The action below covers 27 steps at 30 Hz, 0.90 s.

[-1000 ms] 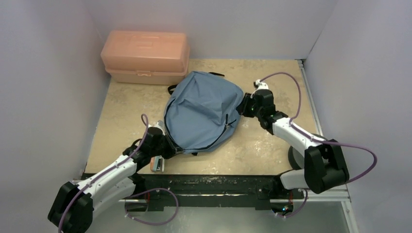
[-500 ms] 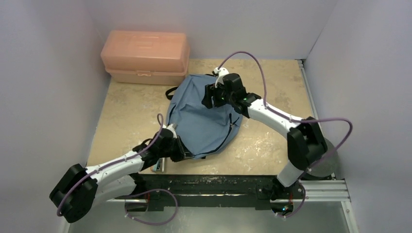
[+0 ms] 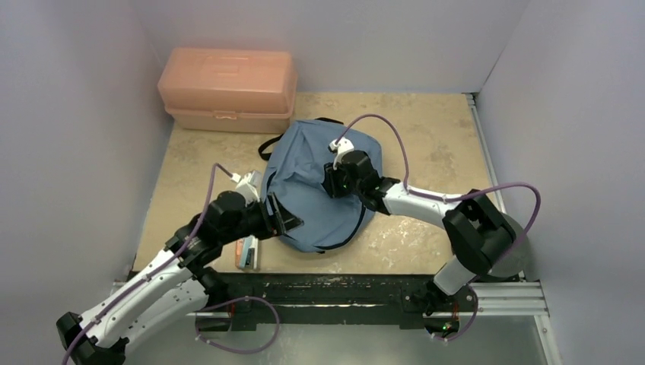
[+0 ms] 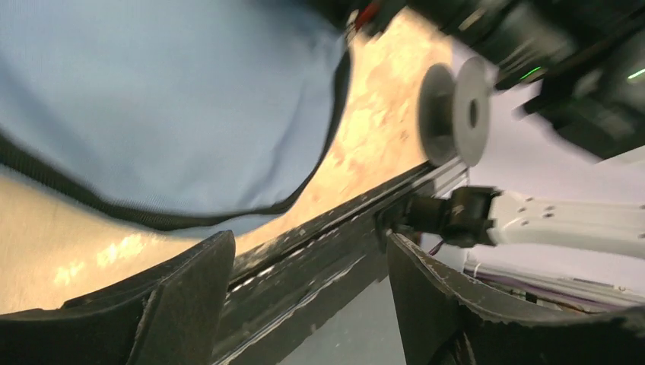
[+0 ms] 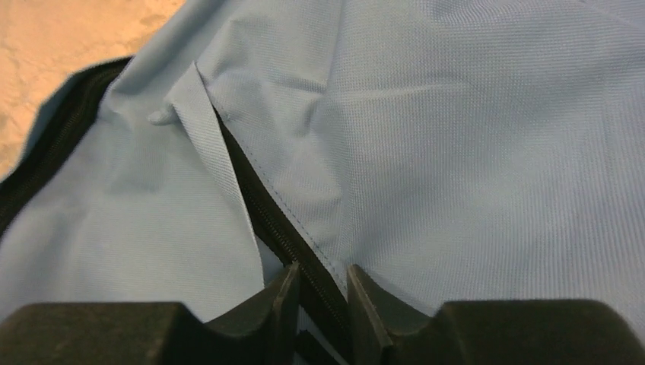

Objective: Pack the student bag
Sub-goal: Unzip the student bag at the center of the board.

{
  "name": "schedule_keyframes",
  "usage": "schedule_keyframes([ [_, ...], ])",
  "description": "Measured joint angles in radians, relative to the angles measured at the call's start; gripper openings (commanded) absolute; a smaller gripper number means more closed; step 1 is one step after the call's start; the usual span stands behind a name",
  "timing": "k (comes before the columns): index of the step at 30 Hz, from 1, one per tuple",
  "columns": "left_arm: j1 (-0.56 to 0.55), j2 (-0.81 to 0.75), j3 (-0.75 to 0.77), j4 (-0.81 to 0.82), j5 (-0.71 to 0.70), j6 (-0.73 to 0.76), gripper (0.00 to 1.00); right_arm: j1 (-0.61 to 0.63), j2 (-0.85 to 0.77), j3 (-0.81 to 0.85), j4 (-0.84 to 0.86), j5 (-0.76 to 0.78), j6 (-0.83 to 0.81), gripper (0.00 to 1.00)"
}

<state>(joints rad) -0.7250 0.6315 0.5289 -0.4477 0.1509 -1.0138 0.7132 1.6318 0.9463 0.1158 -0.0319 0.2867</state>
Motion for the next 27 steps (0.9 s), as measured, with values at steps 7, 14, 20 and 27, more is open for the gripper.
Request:
schedule_keyframes([
  [7, 0.116, 0.357, 0.35, -0.039, -0.013, 0.001, 0.67, 0.127, -0.026, -0.074, 0.09, 0.288, -0.115, 0.32],
  [14, 0.248, 0.8, 0.483, -0.065, -0.006, -0.096, 0.68, 0.235, -0.016, -0.118, 0.17, 0.513, -0.151, 0.09],
  [20, 0.254, 0.92, 0.598, -0.076, -0.018, -0.12, 0.72, 0.241, -0.032, -0.175, 0.245, 0.539, -0.153, 0.0],
  [27, 0.253, 1.009, 0.682, -0.06, -0.029, -0.127, 0.42, 0.241, -0.042, -0.198, 0.277, 0.527, -0.147, 0.0],
])
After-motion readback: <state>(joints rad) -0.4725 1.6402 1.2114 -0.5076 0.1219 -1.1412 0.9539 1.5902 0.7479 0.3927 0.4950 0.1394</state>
